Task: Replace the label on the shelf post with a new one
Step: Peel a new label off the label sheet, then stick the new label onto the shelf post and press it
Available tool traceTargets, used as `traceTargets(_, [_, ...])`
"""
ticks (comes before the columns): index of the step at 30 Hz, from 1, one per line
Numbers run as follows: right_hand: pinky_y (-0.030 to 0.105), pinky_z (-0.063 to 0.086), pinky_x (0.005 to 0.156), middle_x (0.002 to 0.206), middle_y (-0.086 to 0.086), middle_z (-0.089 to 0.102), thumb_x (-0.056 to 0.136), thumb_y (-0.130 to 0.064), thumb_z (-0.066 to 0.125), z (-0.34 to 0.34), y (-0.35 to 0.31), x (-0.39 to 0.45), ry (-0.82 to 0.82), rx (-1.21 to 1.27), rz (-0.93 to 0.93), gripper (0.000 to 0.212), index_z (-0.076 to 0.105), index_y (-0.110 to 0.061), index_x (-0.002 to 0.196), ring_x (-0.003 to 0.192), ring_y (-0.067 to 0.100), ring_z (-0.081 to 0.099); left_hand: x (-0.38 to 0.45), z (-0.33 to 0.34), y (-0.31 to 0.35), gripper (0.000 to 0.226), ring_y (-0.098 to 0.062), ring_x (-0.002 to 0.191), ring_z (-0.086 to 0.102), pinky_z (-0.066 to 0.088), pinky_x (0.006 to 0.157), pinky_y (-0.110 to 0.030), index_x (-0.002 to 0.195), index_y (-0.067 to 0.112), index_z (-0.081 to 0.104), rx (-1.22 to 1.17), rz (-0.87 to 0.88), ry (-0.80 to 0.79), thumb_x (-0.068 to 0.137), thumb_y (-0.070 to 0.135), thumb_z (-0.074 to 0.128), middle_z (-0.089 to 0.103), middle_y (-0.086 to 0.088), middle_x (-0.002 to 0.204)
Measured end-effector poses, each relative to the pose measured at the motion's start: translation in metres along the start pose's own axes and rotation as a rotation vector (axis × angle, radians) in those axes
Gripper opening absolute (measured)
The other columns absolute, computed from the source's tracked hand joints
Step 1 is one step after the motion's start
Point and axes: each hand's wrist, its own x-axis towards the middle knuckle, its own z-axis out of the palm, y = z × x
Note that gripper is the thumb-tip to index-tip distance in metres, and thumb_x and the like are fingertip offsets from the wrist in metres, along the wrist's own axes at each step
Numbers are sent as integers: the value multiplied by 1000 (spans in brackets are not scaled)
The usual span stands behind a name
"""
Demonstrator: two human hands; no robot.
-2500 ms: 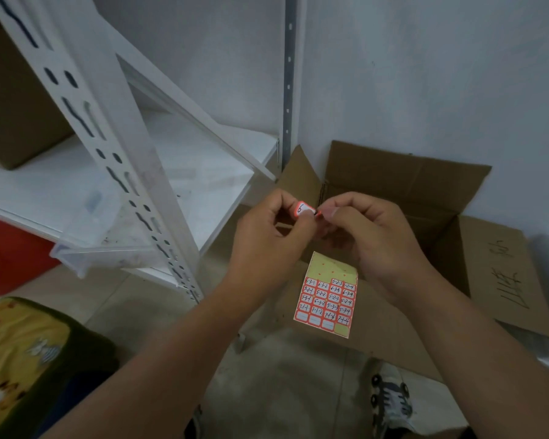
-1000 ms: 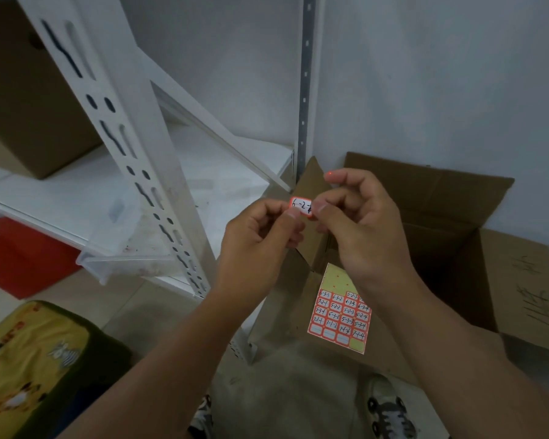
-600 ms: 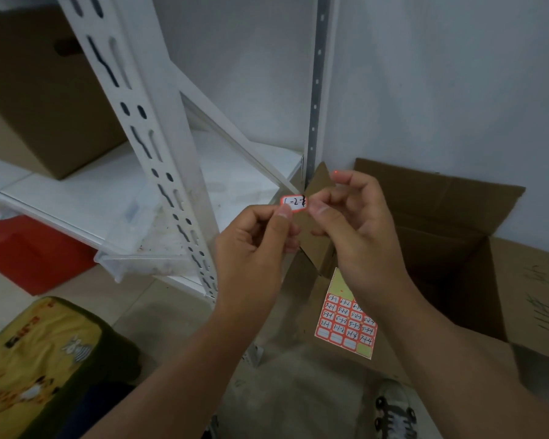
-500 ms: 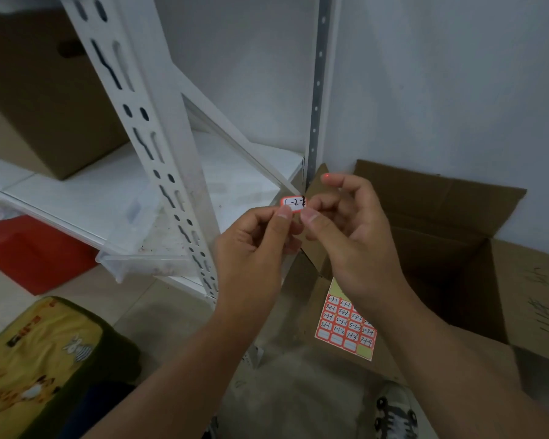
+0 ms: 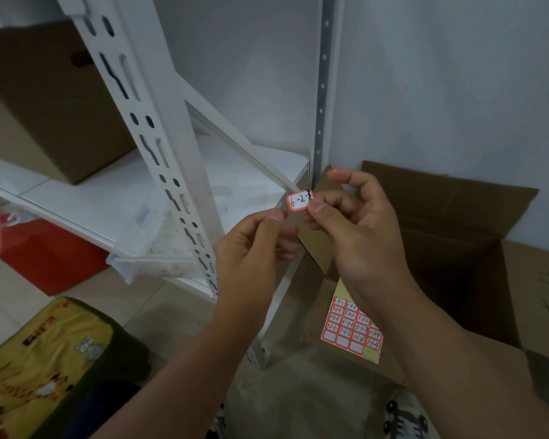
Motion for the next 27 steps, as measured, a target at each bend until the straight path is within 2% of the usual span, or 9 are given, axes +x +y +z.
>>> traceTargets(4, [20, 55, 79, 75, 0, 69, 89, -3, 62, -2, -1, 1, -65, 8, 7, 37, 48, -18, 119, 76, 10, 69, 1, -4, 3, 16, -17, 65, 64, 57, 66, -36, 87, 13, 69, 63, 87, -49, 89, 27, 60, 70, -3, 73])
traceTargets(8, [19, 55, 77, 80, 6, 70, 89, -2, 62, -1, -1, -1, -111, -6, 18, 40, 46, -19, 121, 82, 14, 70, 0, -3, 2, 12, -11, 62, 63, 55, 62, -29, 85, 14, 68, 132, 144, -41, 93, 14, 59, 69, 1, 69])
traceTargets(11, [22, 55, 83, 85, 6, 71, 88, -3, 64, -1, 1, -3, -79, -14, 18, 41, 46, -22, 120, 86, 16, 70, 0, -1, 3, 11, -9, 59, 62, 54, 59, -22, 85, 12, 68, 146, 162, -16, 93, 13, 59, 67, 2, 66])
traceTargets(16, [20, 54, 80, 92, 4, 71, 86, -4, 66, 3, 3, -6, -57, -40, 10, 44, 45, -24, 119, 89, 14, 68, 1, 1, 4, 11, -10, 56, 60, 53, 57, -22, 84, 10, 68, 123, 164, 18, 92, 11, 60, 67, -5, 66])
traceTargets(20, [24, 55, 82, 101, -1, 67, 86, -8, 68, 6, 7, -3, -8, -63, 26, 43, 46, -26, 118, 91, 10, 67, 2, -1, 3, 11, -8, 56, 61, 53, 56, -20, 85, 9, 67, 145, 172, 52, 92, 10, 60, 67, -2, 66])
traceTargets(24, [19, 54, 77, 87, 4, 70, 86, -4, 65, 10, 5, -2, -49, -13, 28, 35, 49, -20, 112, 84, 13, 68, 4, -6, 3, 12, -10, 55, 61, 53, 56, -23, 82, 12, 67, 164, 186, 72, 92, 10, 61, 67, -1, 65])
traceTargets(27, [21, 55, 78, 83, 6, 70, 87, -1, 64, 14, 4, -1, -74, 31, 33, 34, 49, -21, 110, 81, 15, 69, 4, -8, 5, 13, -10, 55, 60, 53, 56, -22, 81, 15, 68, 166, 195, 73, 92, 10, 62, 68, 1, 65])
